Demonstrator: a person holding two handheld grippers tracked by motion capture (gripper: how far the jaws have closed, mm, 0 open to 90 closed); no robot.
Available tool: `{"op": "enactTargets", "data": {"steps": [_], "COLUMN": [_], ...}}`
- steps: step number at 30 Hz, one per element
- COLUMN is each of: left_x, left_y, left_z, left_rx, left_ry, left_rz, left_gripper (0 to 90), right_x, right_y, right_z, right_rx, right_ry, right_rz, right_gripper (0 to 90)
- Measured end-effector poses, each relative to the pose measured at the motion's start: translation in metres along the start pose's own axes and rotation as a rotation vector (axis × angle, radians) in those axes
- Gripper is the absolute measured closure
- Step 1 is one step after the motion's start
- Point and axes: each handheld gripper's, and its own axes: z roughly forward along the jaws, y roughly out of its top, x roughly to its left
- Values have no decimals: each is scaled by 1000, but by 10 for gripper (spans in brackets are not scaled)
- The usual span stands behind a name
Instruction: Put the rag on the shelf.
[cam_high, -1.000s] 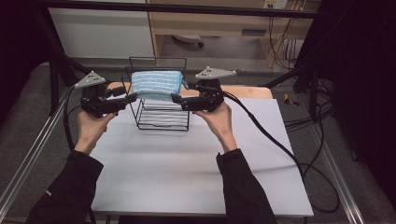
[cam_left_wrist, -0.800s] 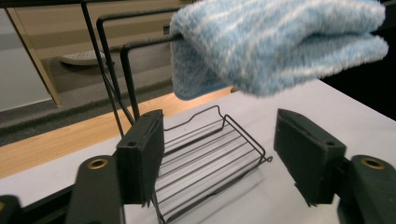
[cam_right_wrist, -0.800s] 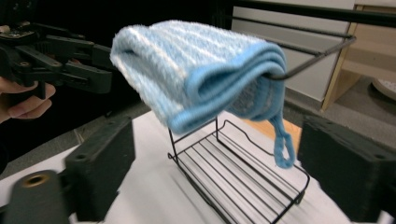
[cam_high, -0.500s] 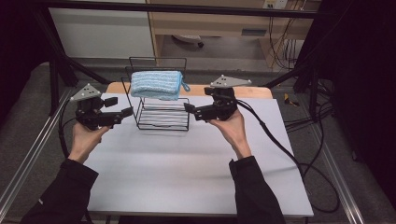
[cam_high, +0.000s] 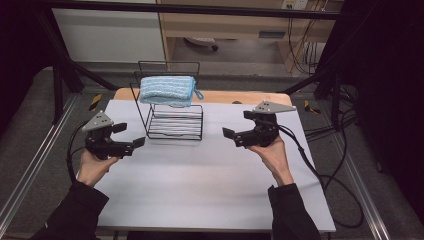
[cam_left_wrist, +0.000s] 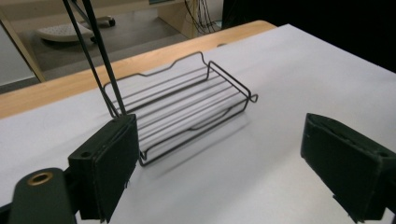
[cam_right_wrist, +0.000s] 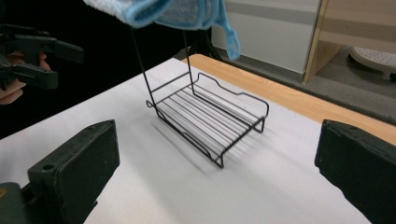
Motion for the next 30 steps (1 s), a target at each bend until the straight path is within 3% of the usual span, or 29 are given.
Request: {"op": "enactTargets", "data": {"steps": [3,20,24,30], "left_x": [-3,-2,-1,-1], "left_y": [-10,-75,-85,-97], "left_z": [2,14,17,20], "left_rx": [17,93,132,150], "left_ry": [5,-22,-28,-33], "left_rz": [10,-27,-19,-14], "left_gripper": [117,117,116,115], "right_x": [-4,-33,-40,-50], "right_y": [-15,-100,-119,-147], "right_z": [-8,-39,-47,-56], "right_rx": [3,69,85,126], "right_ry": [-6,-33,-51,-79], "right_rz": [5,51,71,78], "right_gripper": [5,3,3,3]}}
